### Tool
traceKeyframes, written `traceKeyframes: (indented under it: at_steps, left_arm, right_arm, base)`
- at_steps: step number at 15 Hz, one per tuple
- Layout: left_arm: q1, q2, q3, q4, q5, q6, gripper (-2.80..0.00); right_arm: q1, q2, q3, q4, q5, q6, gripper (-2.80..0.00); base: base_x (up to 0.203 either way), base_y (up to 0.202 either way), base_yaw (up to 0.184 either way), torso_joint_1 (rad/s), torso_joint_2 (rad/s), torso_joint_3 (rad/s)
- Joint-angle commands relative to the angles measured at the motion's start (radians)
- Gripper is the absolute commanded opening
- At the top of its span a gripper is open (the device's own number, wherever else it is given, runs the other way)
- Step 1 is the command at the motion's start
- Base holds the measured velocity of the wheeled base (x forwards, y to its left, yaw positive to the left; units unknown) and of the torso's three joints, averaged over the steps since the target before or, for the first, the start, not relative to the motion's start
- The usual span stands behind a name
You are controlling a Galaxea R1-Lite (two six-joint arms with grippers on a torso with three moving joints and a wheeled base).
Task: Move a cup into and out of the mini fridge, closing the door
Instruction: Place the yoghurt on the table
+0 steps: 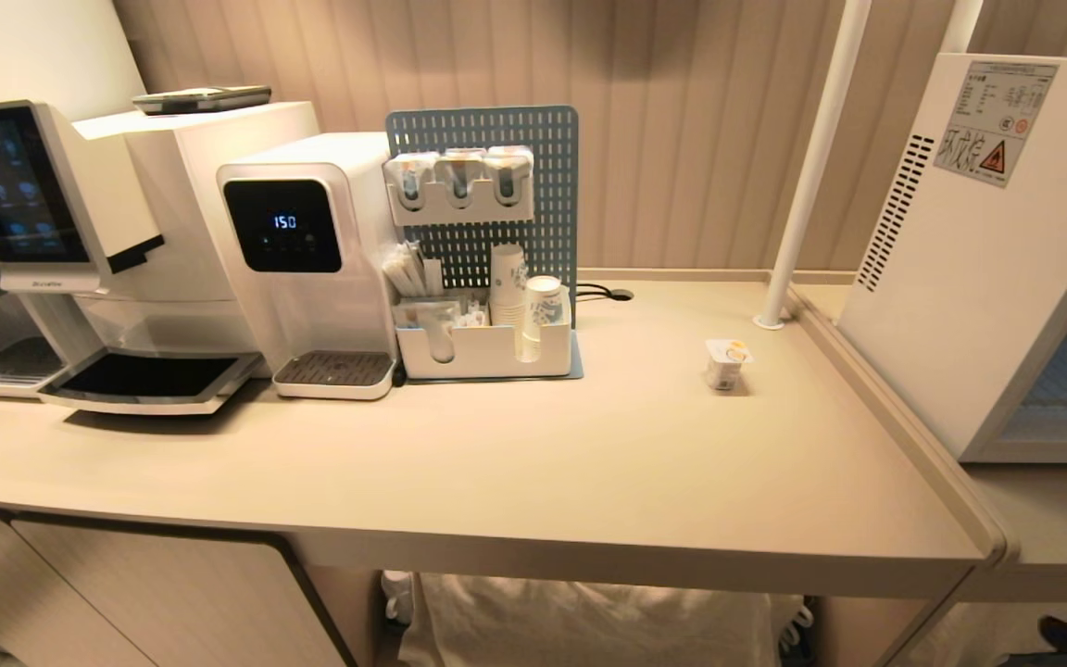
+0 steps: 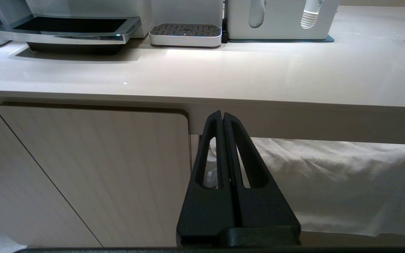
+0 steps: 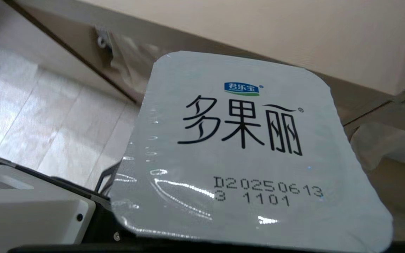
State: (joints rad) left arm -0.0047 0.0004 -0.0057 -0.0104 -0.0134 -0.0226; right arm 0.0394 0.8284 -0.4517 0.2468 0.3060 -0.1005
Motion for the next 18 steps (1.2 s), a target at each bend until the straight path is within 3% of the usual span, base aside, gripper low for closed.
traceKeyframes:
  at_steps: [1, 3, 6, 8, 10, 12, 14, 18]
  left_arm:
    - [0.0, 0.0, 0.0, 0.0, 0.0, 0.0, -2.8]
    - [0.0, 0.0, 0.0, -0.002, 0.0, 0.0, -2.8]
    - [0.0, 0.0, 0.0, -0.002, 0.0, 0.0, -2.8]
    - [0.0, 0.0, 0.0, -0.002, 0.0, -0.002, -2.8]
    - [0.0, 0.0, 0.001, -0.002, 0.001, -0.002, -2.8]
    - [0.0, 0.0, 0.001, -0.002, 0.0, -0.002, -2.8]
    - [0.0, 0.0, 0.0, -0.002, 0.0, -0.002, -2.8]
    - [0.0, 0.0, 0.0, -0.002, 0.0, -0.002, -2.8]
  right_arm:
    - [0.004, 0.38, 0.007, -0.135, 0.019, -0.024, -2.8]
    - [0.001, 0.599, 0.041, -0.403, 0.027, -0.035, -2.8]
    - [-0.007, 0.952, 0.109, -0.951, -0.009, -0.037, -2.8]
    - [-0.005, 1.202, 0.132, -1.347, -0.064, -0.029, -2.8]
    - [0.016, 1.401, 0.12, -1.61, -0.176, -0.021, -2.8]
    - [0.052, 1.485, 0.043, -1.736, -0.31, -0.007, -2.8]
    - [0.091, 1.507, -0.058, -1.77, -0.423, 0.0, -2.8]
    - [0.148, 1.579, -0.168, -1.772, -0.497, -0.011, -2.8]
  base:
    - [0.0, 0.0, 0.0, 0.0, 0.0, 0.0]
    - [0.0, 0.0, 0.0, 0.0, 0.0, 0.0]
    - [0.0, 0.0, 0.0, 0.0, 0.0, 0.0]
    - [0.0, 0.0, 0.0, 0.0, 0.0, 0.0]
    - [0.0, 0.0, 0.0, 0.0, 0.0, 0.0]
    - [0.0, 0.0, 0.0, 0.0, 0.0, 0.0]
    - [0.0, 0.0, 0.0, 0.0, 0.0, 0.0]
    - [0.0, 0.0, 0.0, 0.0, 0.0, 0.0]
